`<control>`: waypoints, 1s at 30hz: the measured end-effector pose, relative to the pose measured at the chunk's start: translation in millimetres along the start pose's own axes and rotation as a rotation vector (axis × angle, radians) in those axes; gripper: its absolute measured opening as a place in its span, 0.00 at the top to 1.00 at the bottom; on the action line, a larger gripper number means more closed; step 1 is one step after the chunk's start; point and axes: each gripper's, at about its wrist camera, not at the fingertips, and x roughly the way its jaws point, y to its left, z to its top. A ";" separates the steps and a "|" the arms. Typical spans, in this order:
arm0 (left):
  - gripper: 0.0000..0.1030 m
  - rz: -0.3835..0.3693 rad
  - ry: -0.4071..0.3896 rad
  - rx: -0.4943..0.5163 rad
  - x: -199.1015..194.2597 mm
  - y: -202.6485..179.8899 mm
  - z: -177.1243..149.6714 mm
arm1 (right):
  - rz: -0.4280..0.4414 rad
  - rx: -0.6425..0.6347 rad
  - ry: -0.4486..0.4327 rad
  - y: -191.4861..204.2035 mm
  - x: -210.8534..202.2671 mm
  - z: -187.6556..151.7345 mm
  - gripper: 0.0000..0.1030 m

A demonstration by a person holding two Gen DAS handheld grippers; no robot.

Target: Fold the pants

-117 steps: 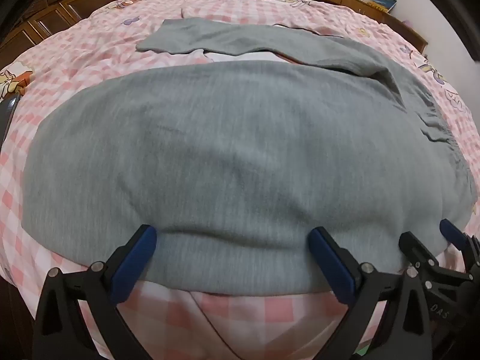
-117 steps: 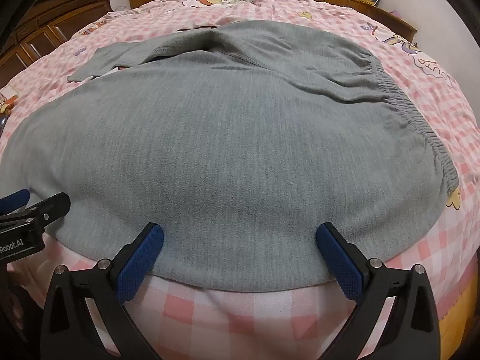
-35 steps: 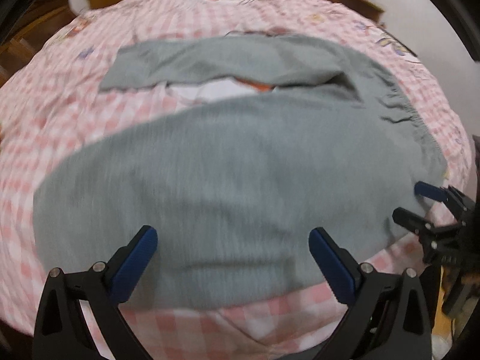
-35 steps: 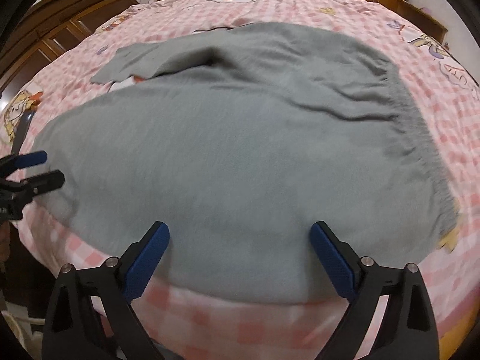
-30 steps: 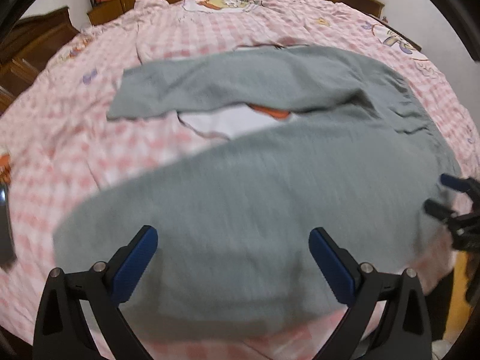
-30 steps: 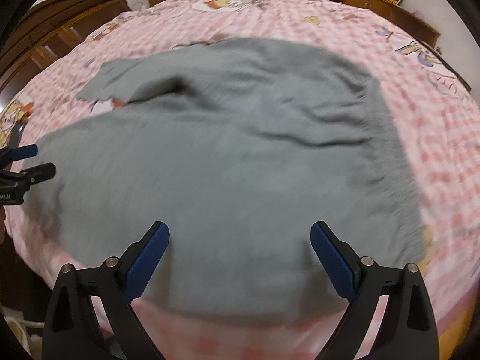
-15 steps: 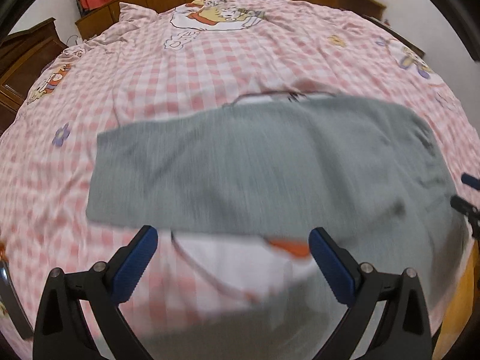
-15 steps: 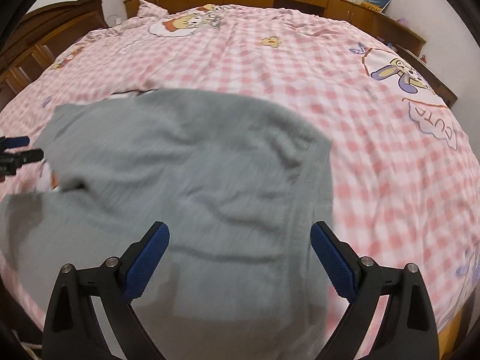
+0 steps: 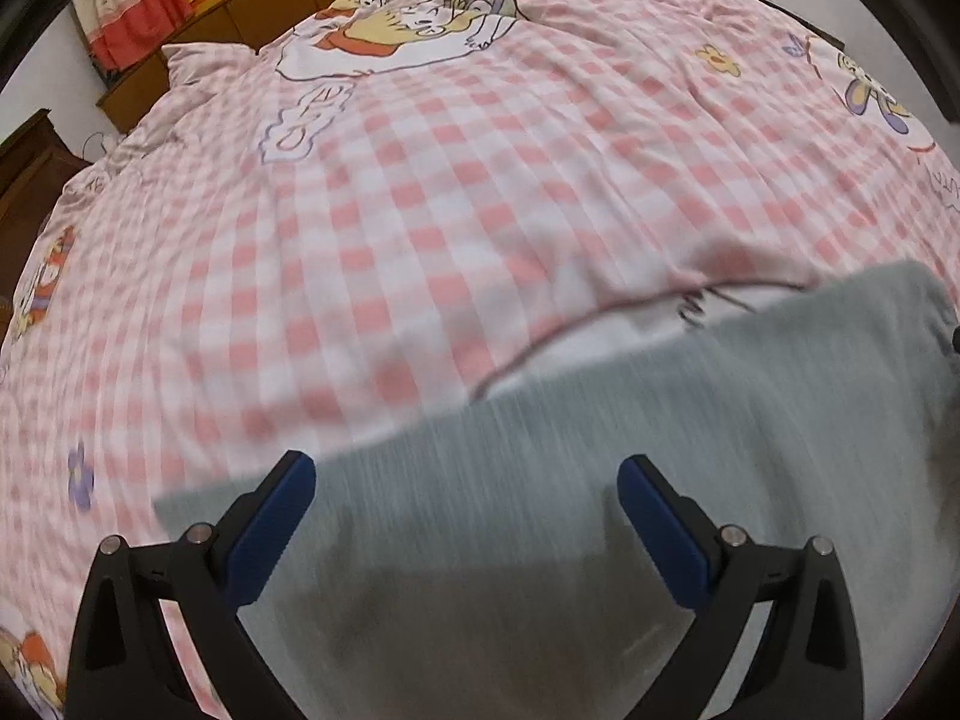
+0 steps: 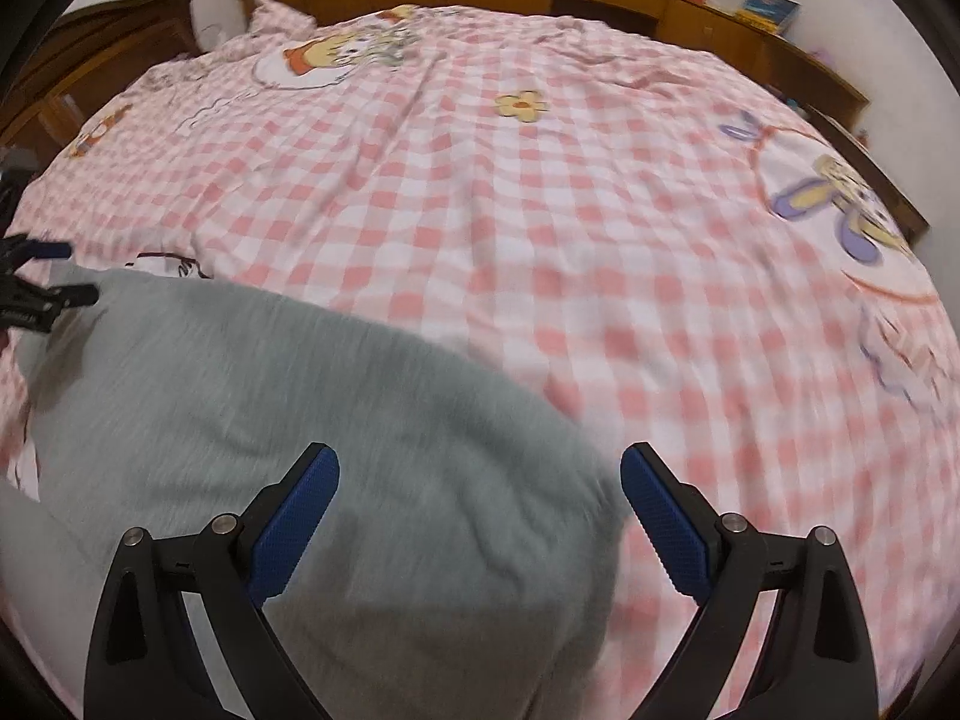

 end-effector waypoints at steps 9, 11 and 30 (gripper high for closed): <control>0.02 -0.091 0.062 0.126 48.2 2.8 10.3 | 0.019 -0.060 0.091 5.4 49.2 10.5 0.16; 0.04 -0.131 0.064 0.109 52.9 5.8 7.4 | 0.025 -0.055 0.103 4.0 55.3 8.8 0.16; 0.95 -0.333 -0.057 -0.077 -18.4 31.1 -26.9 | 0.143 -0.033 -0.045 8.7 -14.2 1.6 0.95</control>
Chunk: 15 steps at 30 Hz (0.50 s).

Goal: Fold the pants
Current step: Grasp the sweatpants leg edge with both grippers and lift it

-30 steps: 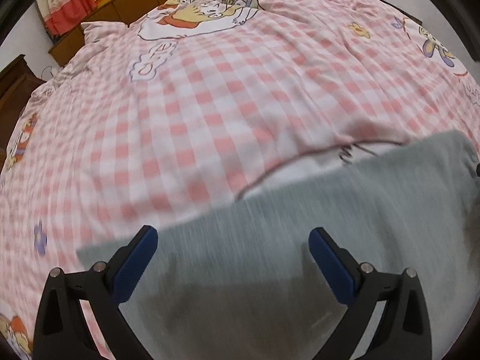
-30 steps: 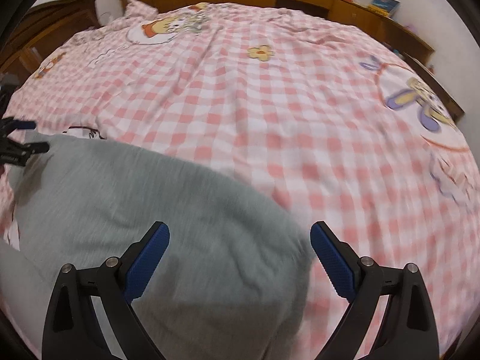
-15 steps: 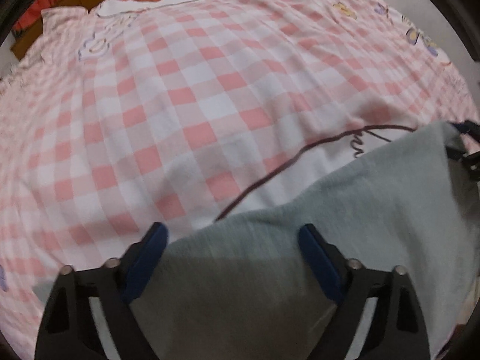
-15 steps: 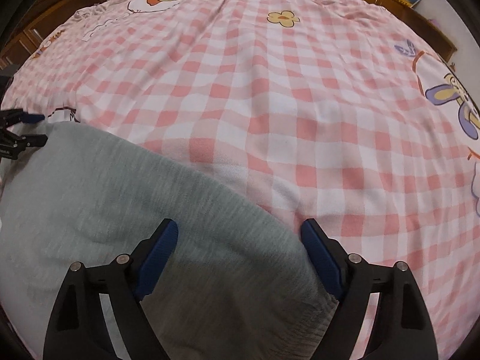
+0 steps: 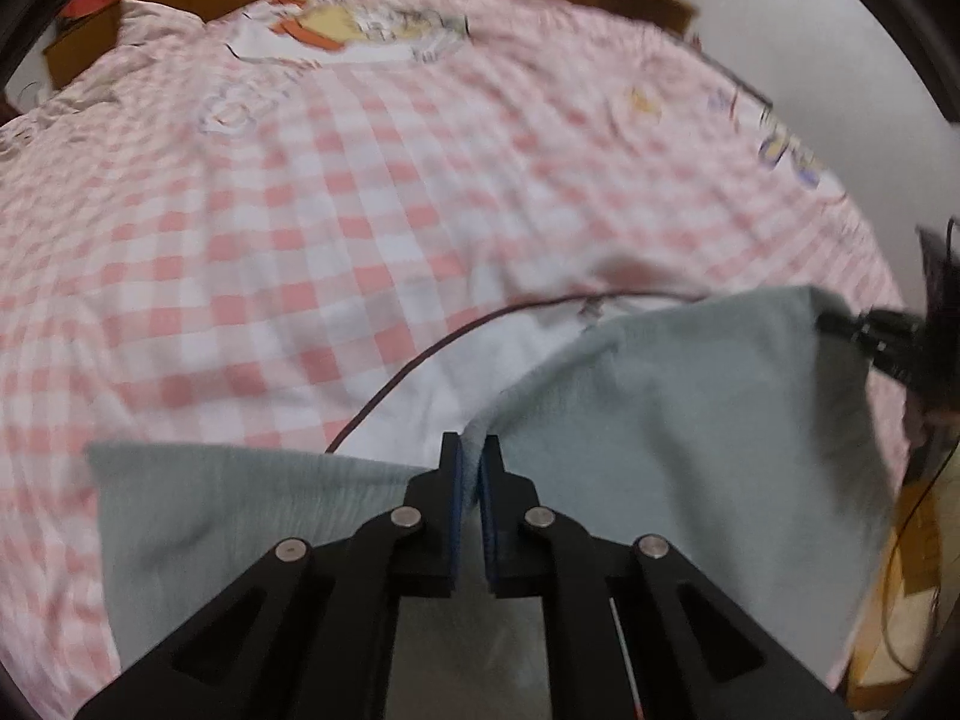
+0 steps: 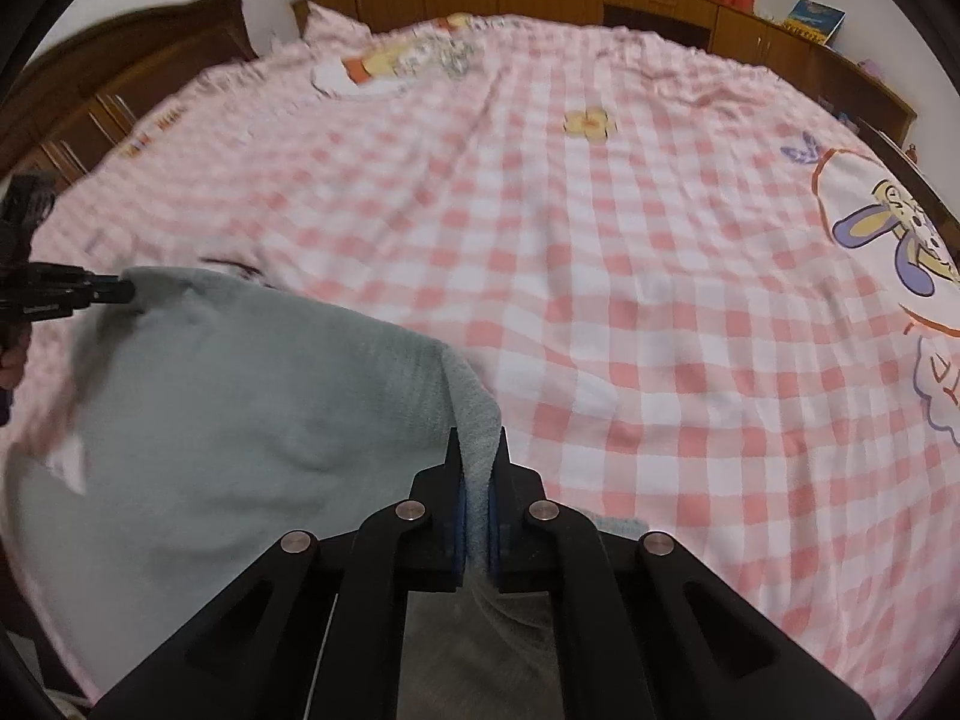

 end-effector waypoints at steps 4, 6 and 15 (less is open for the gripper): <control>0.95 -0.011 -0.082 -0.013 -46.0 -12.3 -12.4 | 0.018 -0.017 -0.048 11.1 -32.6 -5.3 0.95; 0.95 -0.005 -0.128 -0.014 -73.4 -21.1 -24.8 | 0.029 -0.026 -0.072 17.1 -50.4 -12.2 0.95; 0.95 0.025 -0.236 -0.060 -149.2 -61.2 -109.1 | 0.052 -0.085 -0.125 44.7 -111.8 -63.3 0.95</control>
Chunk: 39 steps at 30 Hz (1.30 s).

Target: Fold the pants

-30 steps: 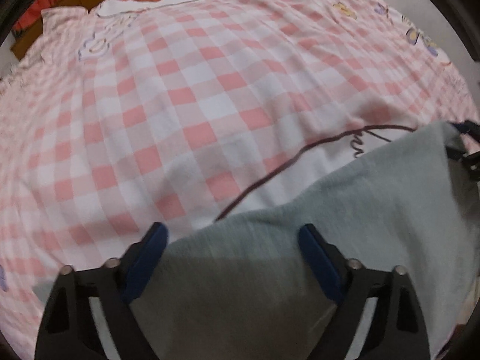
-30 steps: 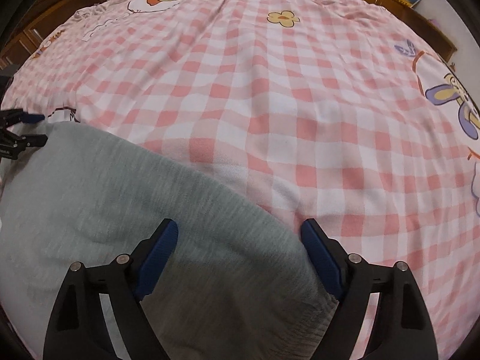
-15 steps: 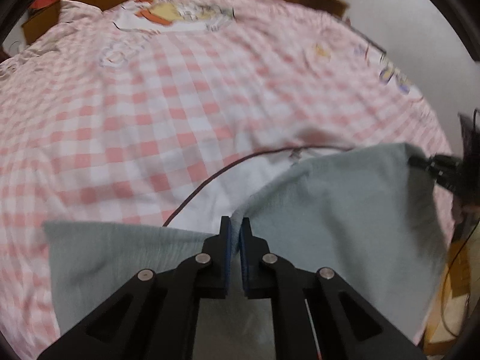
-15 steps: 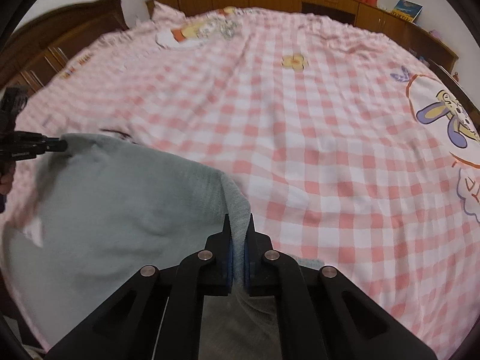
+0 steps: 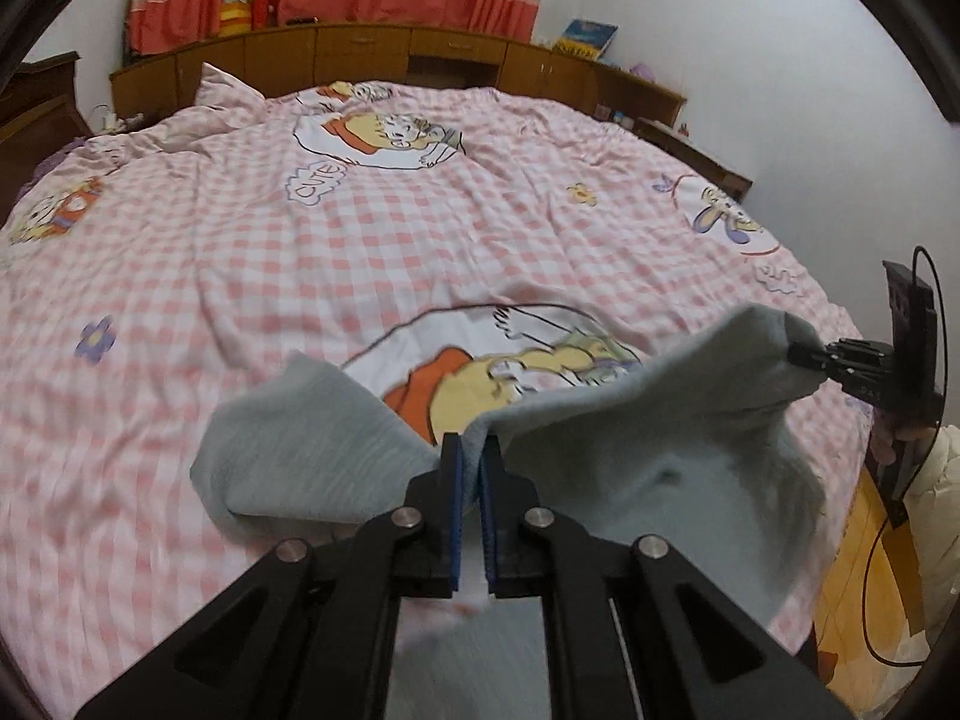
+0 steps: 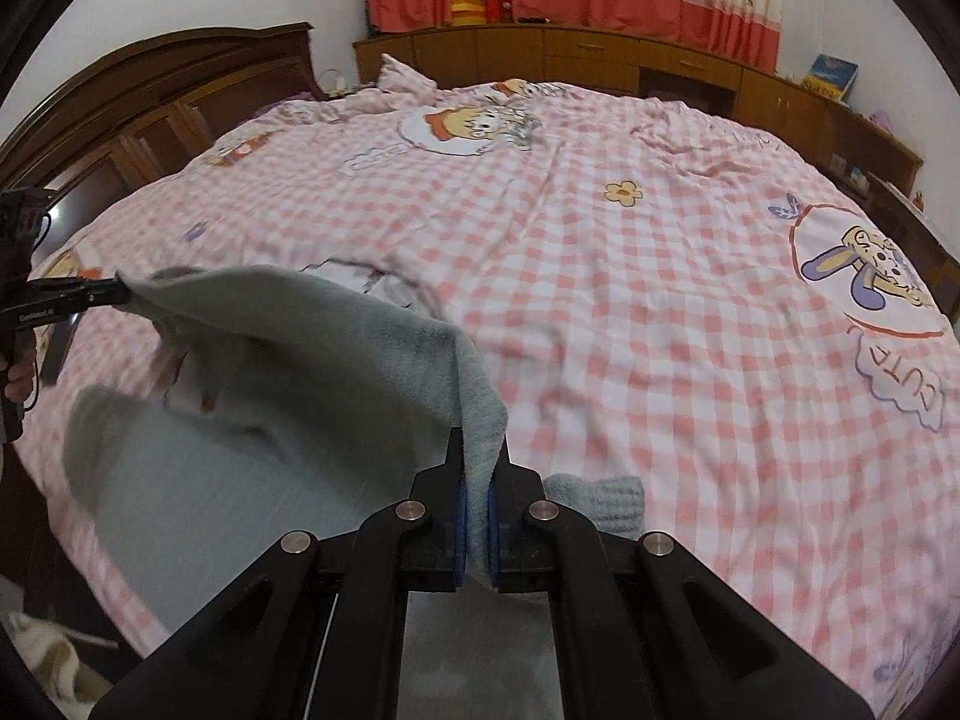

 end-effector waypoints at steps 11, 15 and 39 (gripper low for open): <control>0.95 0.011 -0.026 -0.087 -63.4 -36.7 -121.6 | 0.034 -0.089 0.064 33.9 -22.9 -92.5 0.95; 0.95 0.000 0.011 -0.152 -57.7 -41.3 -165.0 | 0.040 -0.099 0.104 39.9 -19.8 -122.0 0.95; 0.67 0.011 0.104 -0.320 -45.8 -23.1 -237.3 | -0.002 0.277 0.132 -8.9 -70.0 -192.1 0.52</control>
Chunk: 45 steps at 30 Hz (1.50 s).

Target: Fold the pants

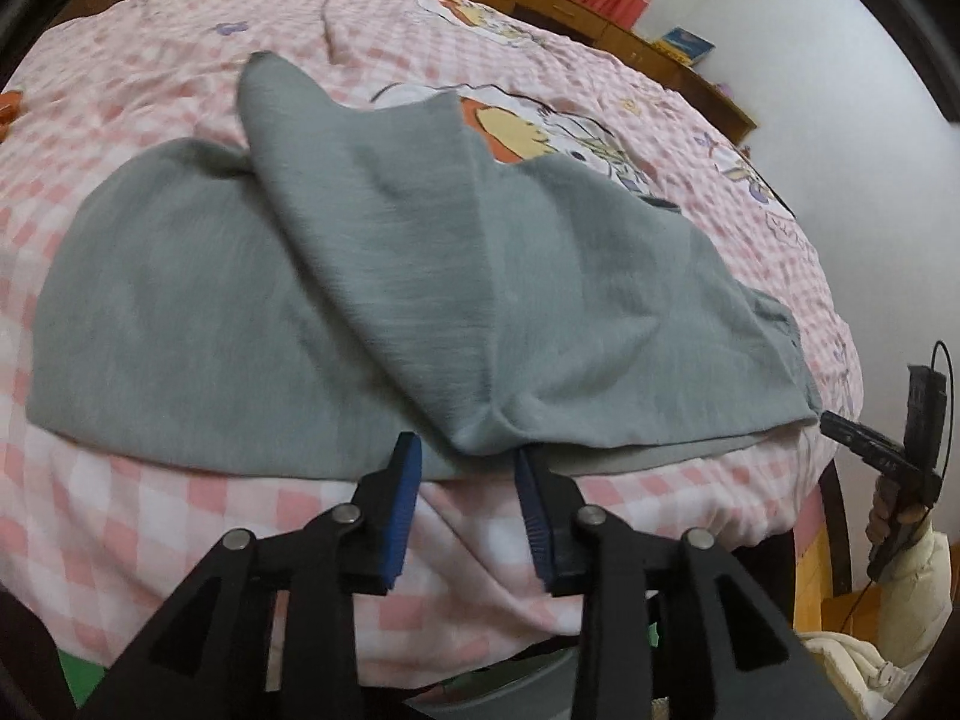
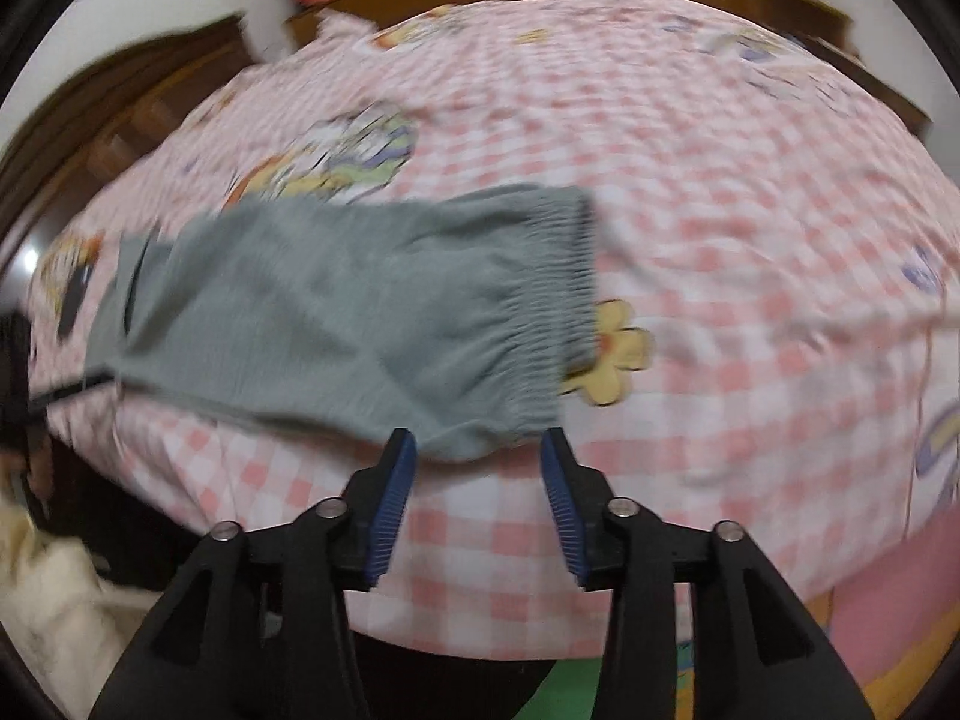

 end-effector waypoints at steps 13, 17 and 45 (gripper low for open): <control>0.50 -0.035 -0.041 -0.133 -3.1 11.2 18.1 | 0.088 0.307 0.128 -22.9 40.7 16.1 0.52; 0.44 -0.024 -0.056 -0.136 -5.7 11.0 19.5 | 0.070 0.296 0.141 -20.8 44.1 15.5 0.58; 0.54 0.091 -0.075 -0.102 23.8 2.6 50.6 | 0.033 0.292 0.148 -23.9 35.5 26.6 0.89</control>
